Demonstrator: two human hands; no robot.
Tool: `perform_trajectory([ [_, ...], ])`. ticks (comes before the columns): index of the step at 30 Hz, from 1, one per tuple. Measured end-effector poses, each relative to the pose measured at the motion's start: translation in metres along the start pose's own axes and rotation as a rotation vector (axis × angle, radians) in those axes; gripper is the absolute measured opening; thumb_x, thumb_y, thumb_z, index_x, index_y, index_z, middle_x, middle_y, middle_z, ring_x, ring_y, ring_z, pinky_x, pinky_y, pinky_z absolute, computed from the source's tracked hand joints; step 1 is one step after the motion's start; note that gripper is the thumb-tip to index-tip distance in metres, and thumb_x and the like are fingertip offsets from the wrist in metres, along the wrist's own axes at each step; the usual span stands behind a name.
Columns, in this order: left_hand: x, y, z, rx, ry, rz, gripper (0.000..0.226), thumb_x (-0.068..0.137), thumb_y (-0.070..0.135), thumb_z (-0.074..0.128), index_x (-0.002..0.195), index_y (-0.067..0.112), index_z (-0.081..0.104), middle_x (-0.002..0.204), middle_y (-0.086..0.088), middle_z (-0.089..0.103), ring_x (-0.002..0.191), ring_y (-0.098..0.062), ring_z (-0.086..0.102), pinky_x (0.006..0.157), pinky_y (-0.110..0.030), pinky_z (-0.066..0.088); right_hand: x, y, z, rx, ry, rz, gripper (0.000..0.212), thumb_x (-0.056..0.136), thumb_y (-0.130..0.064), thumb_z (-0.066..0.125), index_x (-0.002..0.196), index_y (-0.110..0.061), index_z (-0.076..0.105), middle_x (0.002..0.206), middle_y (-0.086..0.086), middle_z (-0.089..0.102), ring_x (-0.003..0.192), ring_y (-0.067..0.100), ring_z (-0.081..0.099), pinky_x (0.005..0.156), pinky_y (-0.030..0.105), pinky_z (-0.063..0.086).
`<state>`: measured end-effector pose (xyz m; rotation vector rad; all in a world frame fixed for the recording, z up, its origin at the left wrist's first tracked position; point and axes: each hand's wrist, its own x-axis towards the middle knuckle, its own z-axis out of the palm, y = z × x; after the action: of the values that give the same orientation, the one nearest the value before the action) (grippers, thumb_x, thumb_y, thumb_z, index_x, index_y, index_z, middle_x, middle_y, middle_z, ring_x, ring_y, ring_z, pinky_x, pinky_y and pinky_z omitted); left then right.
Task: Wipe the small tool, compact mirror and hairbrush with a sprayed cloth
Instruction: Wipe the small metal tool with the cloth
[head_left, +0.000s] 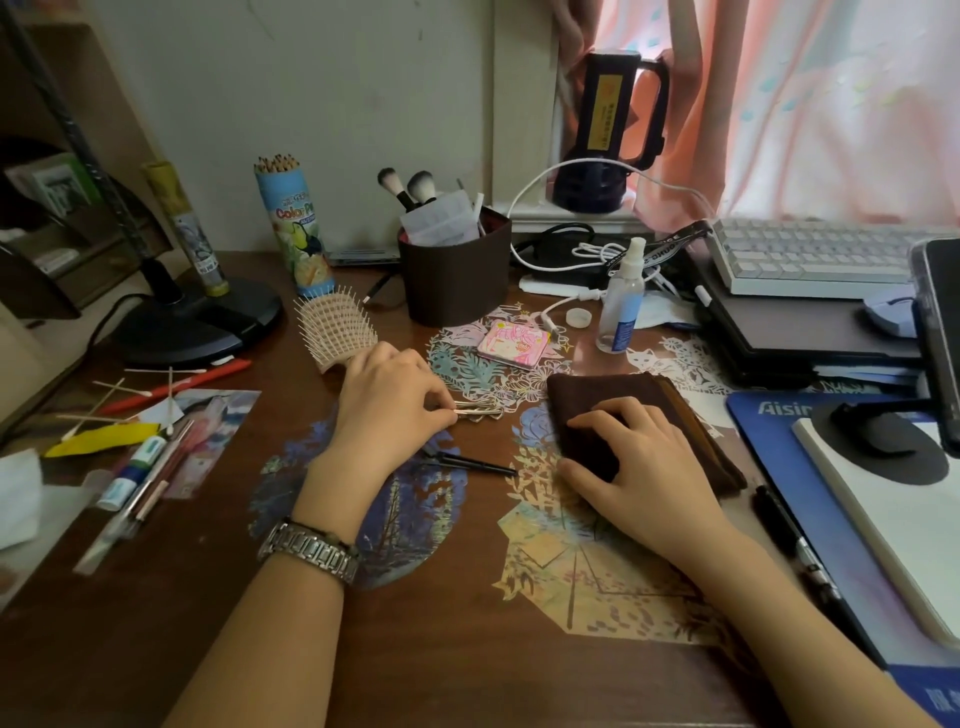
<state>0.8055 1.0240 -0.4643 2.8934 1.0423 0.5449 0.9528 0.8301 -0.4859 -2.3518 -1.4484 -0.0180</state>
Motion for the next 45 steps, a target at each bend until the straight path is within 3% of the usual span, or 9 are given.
perform_trajectory([
  [14,0.0,-0.012,-0.006,-0.026,0.032,0.008,0.021,0.08,0.048,0.067,0.095,0.035,0.07,0.107,0.013,0.061,0.108,-0.013,0.045,0.103,-0.031,0.02,-0.001,0.001,0.0,-0.011,-0.024,-0.003,0.05,0.083,-0.061,0.05,0.126,-0.036,0.051,0.127,-0.009,0.045,0.12,0.014,0.04,0.099,0.032,0.035],
  [18,-0.008,-0.016,-0.025,-0.273,-0.119,0.074,0.023,0.069,0.053,0.074,0.086,0.037,0.071,0.097,0.019,0.06,0.101,-0.004,0.039,0.105,-0.031,0.019,0.0,0.001,0.0,-0.01,-0.024,-0.009,0.05,0.083,-0.062,0.049,0.126,-0.036,0.051,0.127,-0.01,0.045,0.12,0.013,0.04,0.099,0.032,0.035],
  [22,-0.011,-0.024,-0.027,-0.273,-0.346,0.07,0.023,0.061,0.051,0.08,0.081,0.046,0.068,0.104,0.021,0.052,0.132,-0.012,0.027,0.118,-0.04,-0.001,0.0,0.002,0.0,0.001,-0.022,-0.017,0.05,0.083,-0.062,0.05,0.126,-0.037,0.051,0.127,-0.01,0.045,0.12,0.013,0.04,0.099,0.032,0.035],
  [24,-0.01,-0.026,-0.025,-0.246,-0.384,0.091,0.018,0.064,0.046,0.08,0.076,0.048,0.066,0.102,0.02,0.057,0.13,-0.01,0.032,0.118,-0.04,-0.009,-0.001,0.002,0.0,0.004,-0.016,-0.021,0.05,0.083,-0.062,0.05,0.126,-0.036,0.051,0.127,-0.009,0.046,0.12,0.014,0.041,0.099,0.033,0.036],
  [30,-0.006,-0.023,-0.018,-0.256,-0.333,0.091,0.01,0.07,0.04,0.077,0.076,0.038,0.07,0.079,0.017,0.065,0.097,0.003,0.048,0.118,-0.037,-0.003,-0.001,0.002,0.0,0.003,-0.016,-0.025,0.05,0.083,-0.061,0.05,0.126,-0.037,0.05,0.128,-0.01,0.045,0.121,0.013,0.04,0.1,0.032,0.036],
  [33,-0.004,-0.02,-0.012,-0.257,-0.305,0.096,0.008,0.074,0.039,0.075,0.076,0.038,0.067,0.077,0.016,0.065,0.091,0.003,0.05,0.115,-0.033,0.0,-0.001,0.001,0.0,0.01,-0.013,-0.025,0.05,0.083,-0.06,0.051,0.127,-0.036,0.051,0.127,-0.01,0.045,0.12,0.013,0.04,0.1,0.032,0.036],
  [40,-0.001,-0.001,0.001,-0.212,-0.21,0.138,0.006,0.081,0.038,0.069,0.086,0.037,0.065,0.082,0.017,0.062,0.103,-0.006,0.048,0.118,-0.035,-0.001,-0.002,-0.002,-0.001,0.06,0.035,-0.001,0.045,0.081,-0.052,0.058,0.119,-0.027,0.054,0.119,-0.009,0.048,0.111,0.012,0.044,0.094,0.031,0.042],
  [43,-0.001,0.002,0.012,-0.168,-0.177,0.143,0.011,0.078,0.047,0.066,0.076,0.051,0.056,0.084,0.021,0.057,0.119,-0.013,0.044,0.117,-0.048,0.003,-0.001,-0.003,-0.001,0.091,0.063,0.025,0.037,0.08,-0.043,0.06,0.112,-0.023,0.057,0.114,-0.007,0.05,0.105,0.012,0.046,0.089,0.028,0.042],
  [45,-0.001,0.004,0.014,-0.16,-0.14,0.153,0.011,0.078,0.048,0.065,0.077,0.051,0.055,0.087,0.021,0.056,0.122,-0.013,0.042,0.117,-0.049,0.002,-0.001,-0.004,-0.001,0.113,0.072,0.038,0.032,0.081,-0.038,0.06,0.109,-0.022,0.059,0.113,-0.007,0.05,0.103,0.011,0.046,0.086,0.025,0.043],
])
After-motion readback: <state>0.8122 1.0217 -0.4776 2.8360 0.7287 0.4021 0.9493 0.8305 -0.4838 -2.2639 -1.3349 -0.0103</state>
